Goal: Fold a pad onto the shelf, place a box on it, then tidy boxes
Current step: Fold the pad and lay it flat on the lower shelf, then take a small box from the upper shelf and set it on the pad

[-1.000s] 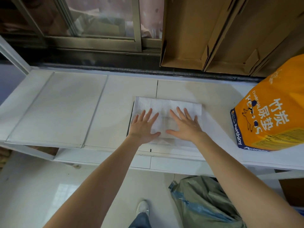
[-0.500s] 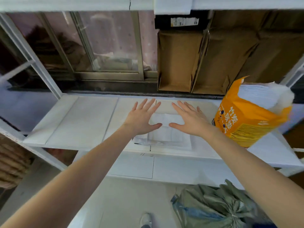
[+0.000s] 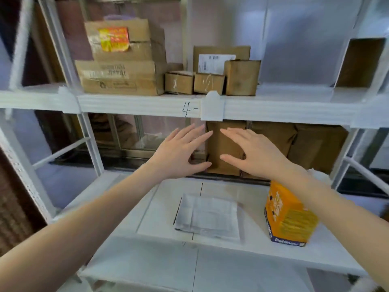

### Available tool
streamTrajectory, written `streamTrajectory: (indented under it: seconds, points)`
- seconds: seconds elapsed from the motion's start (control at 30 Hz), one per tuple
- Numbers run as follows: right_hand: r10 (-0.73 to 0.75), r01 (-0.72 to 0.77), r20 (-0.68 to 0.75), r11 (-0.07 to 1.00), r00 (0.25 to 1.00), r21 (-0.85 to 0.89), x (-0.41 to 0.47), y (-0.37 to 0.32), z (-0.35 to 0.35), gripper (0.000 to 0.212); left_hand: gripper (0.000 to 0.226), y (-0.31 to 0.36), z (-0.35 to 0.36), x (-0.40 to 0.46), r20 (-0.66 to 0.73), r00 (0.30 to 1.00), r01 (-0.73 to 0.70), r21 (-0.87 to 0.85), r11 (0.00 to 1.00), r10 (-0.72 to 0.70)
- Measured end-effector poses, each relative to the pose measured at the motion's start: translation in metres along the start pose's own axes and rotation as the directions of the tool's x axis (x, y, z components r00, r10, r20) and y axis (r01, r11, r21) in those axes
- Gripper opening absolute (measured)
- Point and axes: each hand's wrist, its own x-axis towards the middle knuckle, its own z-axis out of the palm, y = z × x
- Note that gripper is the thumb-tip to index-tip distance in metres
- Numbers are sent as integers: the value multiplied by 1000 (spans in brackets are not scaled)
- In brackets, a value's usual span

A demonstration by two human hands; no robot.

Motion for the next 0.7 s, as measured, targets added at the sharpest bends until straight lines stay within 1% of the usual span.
streamTrajectory:
  seconds: [0.07, 0.2, 0.27, 0.33, 0.57, 0.7]
  points:
    - [0, 1, -66, 1000, 998, 20, 3, -4, -24, 67, 76, 2, -26, 5, -61, 998, 0, 0, 1000, 0]
    - [-3, 8, -164, 999, 986, 33, 9, -9, -61, 64, 73, 0, -65, 17, -129, 992, 15, 2, 1000, -15]
    - [12, -3, -211, 999, 977, 40, 14, -10, -75, 64, 72, -3, -78, 24, -179, 984, 17, 0, 1000, -16]
    - [42, -32, -244, 999, 969, 43, 19, -9, -87, 65, 73, -7, -89, 33, -196, 980, 43, 0, 999, -42]
    - [108, -112, -327, 994, 939, 9, 48, 1, -101, 70, 71, -20, -94, 66, -247, 967, 67, 3, 998, -64]
    - [182, -192, -351, 981, 918, 7, 73, 13, -94, 75, 71, -29, -82, 87, -303, 947, 91, -59, 994, -104]
